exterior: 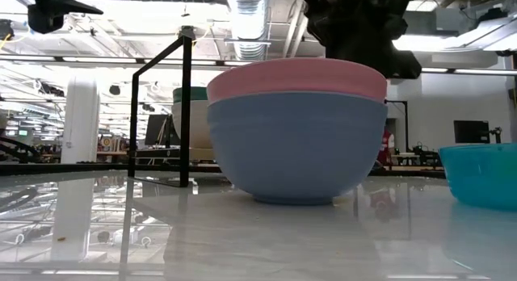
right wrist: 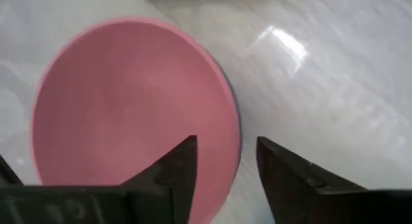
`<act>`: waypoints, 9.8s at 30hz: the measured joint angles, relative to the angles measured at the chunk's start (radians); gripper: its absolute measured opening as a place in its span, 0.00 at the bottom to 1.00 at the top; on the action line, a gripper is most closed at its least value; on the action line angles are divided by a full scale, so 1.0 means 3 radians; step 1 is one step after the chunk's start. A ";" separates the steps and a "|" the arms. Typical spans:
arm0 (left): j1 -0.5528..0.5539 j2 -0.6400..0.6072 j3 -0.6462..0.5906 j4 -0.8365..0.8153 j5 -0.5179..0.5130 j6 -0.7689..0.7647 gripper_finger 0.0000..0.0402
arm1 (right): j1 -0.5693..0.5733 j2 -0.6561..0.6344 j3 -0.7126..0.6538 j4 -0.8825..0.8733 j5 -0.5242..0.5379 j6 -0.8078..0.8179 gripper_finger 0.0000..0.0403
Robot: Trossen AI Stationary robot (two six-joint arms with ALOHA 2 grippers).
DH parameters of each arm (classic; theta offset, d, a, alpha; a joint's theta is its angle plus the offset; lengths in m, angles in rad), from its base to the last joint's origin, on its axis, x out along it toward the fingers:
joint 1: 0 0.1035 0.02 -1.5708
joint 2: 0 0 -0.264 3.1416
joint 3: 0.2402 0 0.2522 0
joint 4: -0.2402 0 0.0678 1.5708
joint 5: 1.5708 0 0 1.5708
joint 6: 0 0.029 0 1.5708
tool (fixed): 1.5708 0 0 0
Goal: Place and stack bowls onto a shelf
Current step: Stack the pink bowl on top of the dark green bowl on the shelf
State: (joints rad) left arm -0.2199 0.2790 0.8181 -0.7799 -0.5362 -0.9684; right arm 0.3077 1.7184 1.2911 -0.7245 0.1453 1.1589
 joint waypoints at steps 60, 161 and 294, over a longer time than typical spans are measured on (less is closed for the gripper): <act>0.0000 0.0000 0.0000 0.0023 -0.0061 0.0309 0.61 | -0.0187 0.0020 0.0000 -0.0092 -0.0041 -0.0054 0.46; 0.0001 0.0000 -0.0001 0.0010 -0.0090 0.0257 0.61 | -0.0198 0.0493 0.0630 -0.0654 -0.0150 -0.0338 0.16; 0.0000 -0.0001 -0.0001 -0.0136 -0.0348 0.0210 0.61 | -0.1673 0.1000 0.2485 -0.0988 -0.0029 -0.1549 0.26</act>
State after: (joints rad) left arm -0.2199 0.2787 0.8177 -0.8207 -0.6405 -0.9054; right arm -0.1944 2.0184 2.0365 -1.0210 0.1368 0.6943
